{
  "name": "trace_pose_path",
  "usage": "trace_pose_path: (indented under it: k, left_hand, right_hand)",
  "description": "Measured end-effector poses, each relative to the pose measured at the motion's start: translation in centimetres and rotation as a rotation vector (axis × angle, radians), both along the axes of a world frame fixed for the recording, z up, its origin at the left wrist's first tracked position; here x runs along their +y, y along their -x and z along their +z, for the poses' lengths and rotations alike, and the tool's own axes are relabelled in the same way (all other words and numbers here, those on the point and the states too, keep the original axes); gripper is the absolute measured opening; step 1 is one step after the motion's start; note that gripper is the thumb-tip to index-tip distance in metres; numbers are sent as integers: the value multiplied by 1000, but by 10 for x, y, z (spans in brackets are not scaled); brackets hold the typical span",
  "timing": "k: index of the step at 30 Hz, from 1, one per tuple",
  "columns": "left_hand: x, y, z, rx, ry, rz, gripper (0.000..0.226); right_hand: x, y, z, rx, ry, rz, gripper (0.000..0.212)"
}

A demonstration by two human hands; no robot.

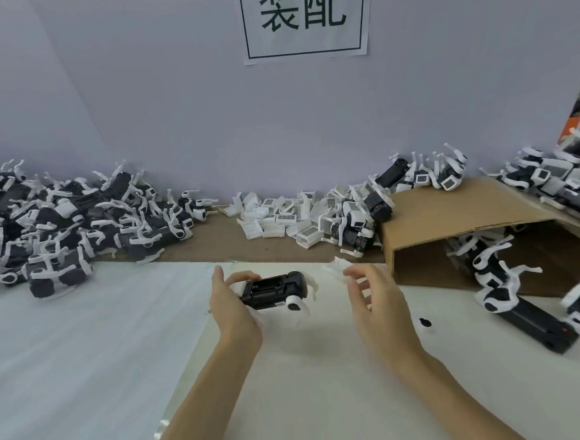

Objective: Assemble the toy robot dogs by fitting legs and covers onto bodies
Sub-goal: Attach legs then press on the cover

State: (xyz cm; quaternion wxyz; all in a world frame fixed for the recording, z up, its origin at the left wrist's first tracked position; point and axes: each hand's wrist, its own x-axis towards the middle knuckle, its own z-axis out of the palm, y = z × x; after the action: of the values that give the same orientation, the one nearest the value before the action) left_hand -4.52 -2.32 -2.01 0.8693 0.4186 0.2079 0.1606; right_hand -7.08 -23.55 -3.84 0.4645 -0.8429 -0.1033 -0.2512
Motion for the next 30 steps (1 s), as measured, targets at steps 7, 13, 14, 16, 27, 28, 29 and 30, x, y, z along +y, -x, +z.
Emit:
trace_pose_path:
  k: [7, 13, 14, 16, 27, 28, 29, 30]
  left_hand:
    - [12, -3, -2, 94, -302, 131, 75]
    - [12, -4, -2, 89, -310, 107, 73]
    - [11, -4, -2, 98, -308, 98, 73]
    - [7, -4, -2, 111, -296, 64, 72]
    - [-23, 4, -4, -20, -530, -197, 73]
    - [-25, 6, -4, -44, -555, -221, 72]
    - [-28, 7, -4, -68, -578, -242, 71]
    - [-29, 9, -2, -92, -605, -263, 71]
  right_hand:
    - [-6, -53, -7, 227, 567, 10, 51]
    - [-2, -48, -8, 119, 399, -27, 17]
    - [-3, -45, -7, 122, 391, -19, 19]
    - [-8, -36, -4, 140, 279, -7, 26]
    - [-28, -2, 17, 446, -849, 283, 36]
    - [-29, -3, 17, 461, -941, 316, 35]
    - [-29, -3, 19, 469, -988, 325, 33]
    - [-29, -3, 20, 466, -1002, 328, 33]
